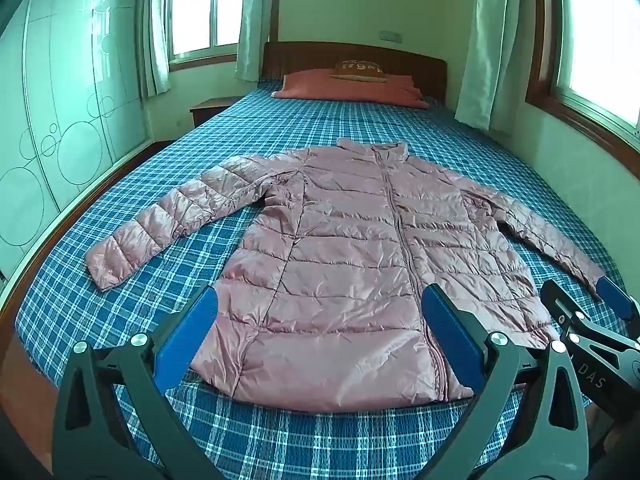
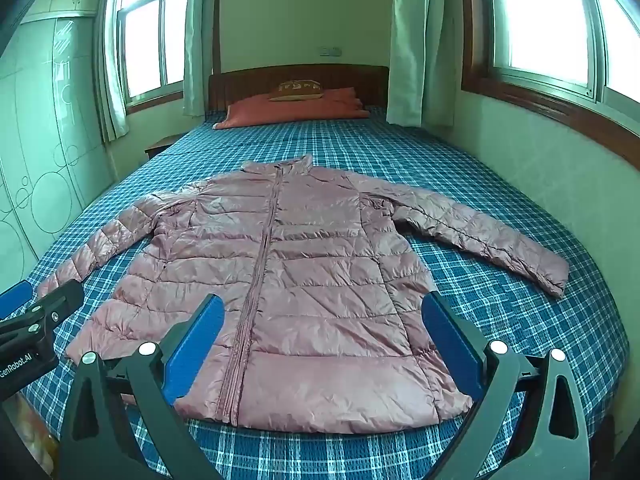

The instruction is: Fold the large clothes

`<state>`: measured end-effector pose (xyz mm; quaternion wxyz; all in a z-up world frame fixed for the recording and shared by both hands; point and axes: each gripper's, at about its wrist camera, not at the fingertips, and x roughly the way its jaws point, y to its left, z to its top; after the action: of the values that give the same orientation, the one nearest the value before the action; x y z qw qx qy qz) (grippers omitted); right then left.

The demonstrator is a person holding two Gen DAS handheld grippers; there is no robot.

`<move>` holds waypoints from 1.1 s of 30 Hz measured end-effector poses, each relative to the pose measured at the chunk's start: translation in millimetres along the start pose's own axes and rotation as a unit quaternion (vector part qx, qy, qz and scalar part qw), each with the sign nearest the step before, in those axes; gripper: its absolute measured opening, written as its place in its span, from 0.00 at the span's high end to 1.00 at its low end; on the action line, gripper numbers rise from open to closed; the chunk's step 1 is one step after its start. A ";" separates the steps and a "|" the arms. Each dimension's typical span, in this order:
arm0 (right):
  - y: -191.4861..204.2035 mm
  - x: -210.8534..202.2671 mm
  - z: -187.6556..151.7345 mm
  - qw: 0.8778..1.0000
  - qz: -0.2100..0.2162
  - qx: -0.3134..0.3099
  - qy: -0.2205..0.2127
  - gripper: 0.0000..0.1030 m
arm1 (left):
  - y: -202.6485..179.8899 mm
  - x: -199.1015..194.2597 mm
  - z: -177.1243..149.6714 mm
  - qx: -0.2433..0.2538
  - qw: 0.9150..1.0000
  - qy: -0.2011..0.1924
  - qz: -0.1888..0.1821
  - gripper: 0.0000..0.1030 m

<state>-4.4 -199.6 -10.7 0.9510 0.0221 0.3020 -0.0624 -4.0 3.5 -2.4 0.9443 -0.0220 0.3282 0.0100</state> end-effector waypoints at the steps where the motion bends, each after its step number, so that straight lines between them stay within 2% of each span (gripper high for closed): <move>1: -0.9 0.4 0.3 1.000 0.000 0.000 0.001 0.05 | 0.0 0.3 0.5 -0.001 1.000 0.000 0.001 0.02; 33: -1.3 2.9 -0.5 1.000 0.006 -0.004 0.008 0.05 | 5.5 5.8 -8.1 -0.009 1.000 0.008 0.004 0.02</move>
<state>-2.5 -201.1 -12.8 0.9489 0.0205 0.3099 -0.0553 -4.7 8.7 -12.5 0.9412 -0.0295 0.3361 0.0171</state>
